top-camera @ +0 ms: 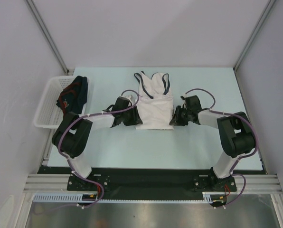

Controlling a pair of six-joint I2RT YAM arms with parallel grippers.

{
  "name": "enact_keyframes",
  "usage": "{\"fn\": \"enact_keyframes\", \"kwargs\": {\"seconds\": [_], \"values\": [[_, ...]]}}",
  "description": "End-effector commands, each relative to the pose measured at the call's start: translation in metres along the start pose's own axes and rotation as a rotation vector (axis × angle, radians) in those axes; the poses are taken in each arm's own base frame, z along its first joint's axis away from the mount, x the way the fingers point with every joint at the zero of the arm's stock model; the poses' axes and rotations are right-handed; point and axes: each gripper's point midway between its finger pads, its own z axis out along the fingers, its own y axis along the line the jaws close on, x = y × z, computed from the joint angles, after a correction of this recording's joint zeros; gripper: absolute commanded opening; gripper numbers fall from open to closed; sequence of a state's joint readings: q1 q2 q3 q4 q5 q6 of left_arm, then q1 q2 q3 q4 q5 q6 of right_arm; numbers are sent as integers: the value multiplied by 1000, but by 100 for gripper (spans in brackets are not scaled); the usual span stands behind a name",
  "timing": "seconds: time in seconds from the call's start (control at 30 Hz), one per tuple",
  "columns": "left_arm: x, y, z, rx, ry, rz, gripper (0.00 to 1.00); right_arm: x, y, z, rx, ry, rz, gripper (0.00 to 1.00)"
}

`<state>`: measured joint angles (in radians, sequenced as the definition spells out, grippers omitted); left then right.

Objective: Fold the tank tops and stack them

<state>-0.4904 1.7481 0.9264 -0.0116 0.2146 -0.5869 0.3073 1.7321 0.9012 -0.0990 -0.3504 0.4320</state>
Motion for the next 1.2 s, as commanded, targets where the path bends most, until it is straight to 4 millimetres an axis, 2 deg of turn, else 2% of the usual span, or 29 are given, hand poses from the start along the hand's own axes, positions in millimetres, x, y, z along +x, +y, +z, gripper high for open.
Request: {"fn": "enact_keyframes", "kwargs": {"seconds": [0.0, 0.13, 0.17, 0.27, 0.3, 0.37, 0.4, 0.47, 0.57, 0.77, 1.03, 1.07, 1.1, 1.17], "values": [[15, 14, 3, -19, 11, -29, 47, 17, -5, 0, -5, 3, 26, 22], [33, 26, 2, -37, 37, -39, 43, 32, -16, 6, 26, 35, 62, 20], [33, 26, 0, -36, 28, -37, 43, 36, -17, 7, 28, 44, 70, 21], [33, 31, -8, -60, 5, -26, 44, 34, -14, 3, 15, 26, 67, 29], [34, 31, -11, -60, 4, -15, 44, 36, -12, 1, 11, 22, 64, 42], [34, 31, -19, -58, -7, -2, 49, 31, -6, -6, -9, -3, 52, 50], [31, 28, -24, -53, -21, 7, 56, 31, -4, -9, -14, -10, 45, 55], [34, 31, -30, -61, -31, 6, 63, 27, -1, -15, -11, -34, 28, 56], [35, 28, -36, -44, -44, 8, 72, 30, -4, -18, 27, -31, 18, 56], [44, 22, -27, -24, -11, 16, 72, 44, -13, -17, 86, -12, 4, 53], [54, 18, -13, -16, 25, -2, 65, 49, -16, -10, 91, 3, 11, 36], [54, 19, -11, -16, 27, -3, 62, 47, -15, -10, 88, -1, 11, 34], [55, 21, -9, -25, 32, -8, 52, 45, -14, -10, 90, -1, 13, 30], [53, 20, -6, -23, 31, -10, 38, 44, -12, -9, 87, 4, 8, 19]]}}
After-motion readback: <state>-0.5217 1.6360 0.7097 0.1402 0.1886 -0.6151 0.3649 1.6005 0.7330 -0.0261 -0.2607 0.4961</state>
